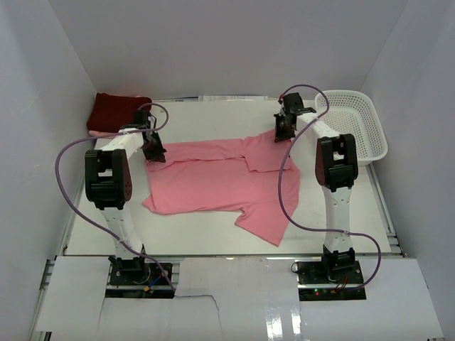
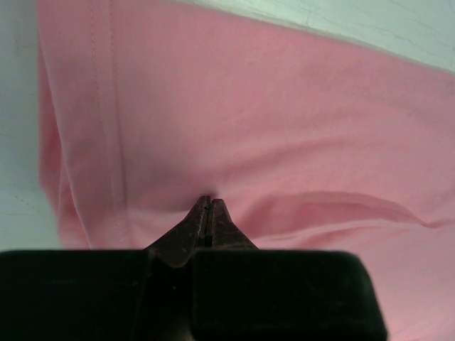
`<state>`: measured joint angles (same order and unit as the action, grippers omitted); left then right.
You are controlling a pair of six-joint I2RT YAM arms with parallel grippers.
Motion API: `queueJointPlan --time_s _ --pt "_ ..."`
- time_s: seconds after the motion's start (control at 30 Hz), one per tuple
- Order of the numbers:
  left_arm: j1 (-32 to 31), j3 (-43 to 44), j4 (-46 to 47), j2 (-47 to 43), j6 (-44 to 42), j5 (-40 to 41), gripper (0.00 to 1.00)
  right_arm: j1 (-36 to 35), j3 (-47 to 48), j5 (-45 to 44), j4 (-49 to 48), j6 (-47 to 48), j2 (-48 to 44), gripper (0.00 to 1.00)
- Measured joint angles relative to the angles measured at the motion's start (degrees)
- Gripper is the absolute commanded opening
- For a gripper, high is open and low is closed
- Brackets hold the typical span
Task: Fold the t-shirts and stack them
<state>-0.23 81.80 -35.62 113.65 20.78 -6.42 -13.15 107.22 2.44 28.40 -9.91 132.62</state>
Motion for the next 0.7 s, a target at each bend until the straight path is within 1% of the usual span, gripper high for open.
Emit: queueJointPlan --time_s 0.13,0.4,0.7 --pt "0.0 1.7 -0.2 2.8 0.1 1.0 0.00 1.1 2.3 0.1 0.4 0.0 1.5 0.08" --pt "0.0 8.5 -0.6 7.5 0.6 1.8 0.00 3.2 7.2 0.7 0.6 -0.2 4.6 0.08" --pt "1.4 21.0 -2.4 15.4 0.9 1.3 0.00 4.2 15.0 1.8 1.7 -0.2 9.4 0.11"
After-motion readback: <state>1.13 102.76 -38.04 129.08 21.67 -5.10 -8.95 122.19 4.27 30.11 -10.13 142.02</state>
